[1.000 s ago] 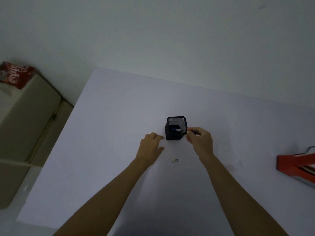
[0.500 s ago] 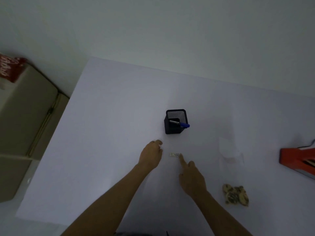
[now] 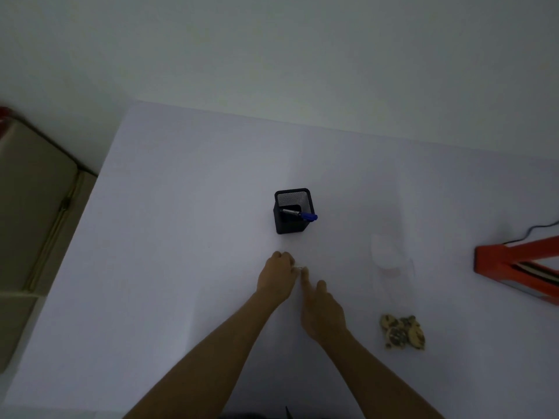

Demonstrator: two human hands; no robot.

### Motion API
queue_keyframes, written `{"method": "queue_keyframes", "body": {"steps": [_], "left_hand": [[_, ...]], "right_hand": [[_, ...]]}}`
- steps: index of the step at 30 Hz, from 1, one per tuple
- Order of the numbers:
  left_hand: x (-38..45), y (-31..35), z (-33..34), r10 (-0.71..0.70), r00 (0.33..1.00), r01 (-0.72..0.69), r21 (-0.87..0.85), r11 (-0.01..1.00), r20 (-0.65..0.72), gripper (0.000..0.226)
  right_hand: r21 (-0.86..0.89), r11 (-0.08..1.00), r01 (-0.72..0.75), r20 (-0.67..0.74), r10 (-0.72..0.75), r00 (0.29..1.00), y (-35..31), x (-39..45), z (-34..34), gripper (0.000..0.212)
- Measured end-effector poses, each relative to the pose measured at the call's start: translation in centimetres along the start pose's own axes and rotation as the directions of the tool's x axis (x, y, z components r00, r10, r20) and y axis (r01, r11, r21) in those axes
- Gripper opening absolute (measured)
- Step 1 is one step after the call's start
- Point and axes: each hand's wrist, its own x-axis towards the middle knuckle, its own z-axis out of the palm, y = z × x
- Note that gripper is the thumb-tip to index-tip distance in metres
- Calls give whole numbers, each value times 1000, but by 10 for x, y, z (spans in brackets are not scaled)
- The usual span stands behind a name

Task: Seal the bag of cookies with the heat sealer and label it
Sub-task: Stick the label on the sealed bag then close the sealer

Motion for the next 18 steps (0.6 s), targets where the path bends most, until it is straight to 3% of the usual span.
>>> {"method": "queue_keyframes", "body": {"steps": [6,10,12,14,18], "left_hand": [[3,6,3,22,998,-30,135,990,60,26],[3,8,0,22,999,-23,7,1000,41,19],[1,6,-3,-14,1000,15,-67,998,16,18],[-2,5,-8,-32,999,31,-143,989,-8,16],[-11,10,-27,24,1000,-25,-279,960,-5,14]], "right_hand": [[18,1000,26,29,-27,999,0,-2,-6,82],[94,995,37,49,-41,998,5,2,-7,81],[265,964,21,71,-41,997,8,4,-10,77],[530,847,-34,48,10,999,10,6,-16,70],[897,433,-92,38,132,991,10,0,-40,36]]}}
